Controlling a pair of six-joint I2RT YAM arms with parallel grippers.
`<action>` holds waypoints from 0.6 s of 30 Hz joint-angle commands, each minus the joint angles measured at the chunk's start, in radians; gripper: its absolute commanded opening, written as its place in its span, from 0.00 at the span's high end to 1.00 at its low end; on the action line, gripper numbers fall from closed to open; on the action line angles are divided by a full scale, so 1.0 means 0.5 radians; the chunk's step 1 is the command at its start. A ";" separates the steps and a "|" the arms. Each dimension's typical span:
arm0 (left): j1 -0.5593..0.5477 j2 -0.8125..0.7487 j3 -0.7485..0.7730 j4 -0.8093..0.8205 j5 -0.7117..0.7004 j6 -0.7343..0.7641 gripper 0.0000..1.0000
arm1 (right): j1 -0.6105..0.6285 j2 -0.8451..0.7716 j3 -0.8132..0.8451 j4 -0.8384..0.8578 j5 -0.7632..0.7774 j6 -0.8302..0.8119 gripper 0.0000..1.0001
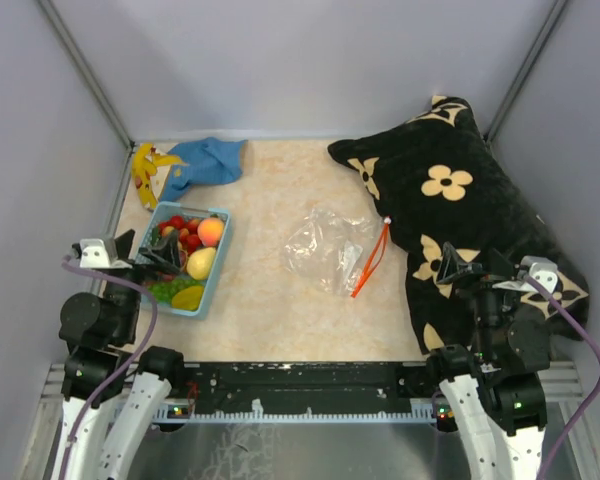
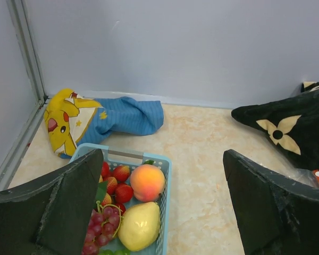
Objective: Place the food in the zip-top bag and seal the zipper
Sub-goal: Pick up the zipper food storage bag at the center of the board.
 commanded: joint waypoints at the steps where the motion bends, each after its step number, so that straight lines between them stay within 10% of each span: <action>1: 0.009 -0.037 -0.013 0.030 0.009 -0.019 0.00 | 0.008 0.049 0.002 0.093 -0.074 -0.019 0.04; 18: 0.011 -0.011 -0.019 0.090 0.303 -0.302 0.00 | 0.008 0.708 0.198 0.027 -0.616 0.161 0.01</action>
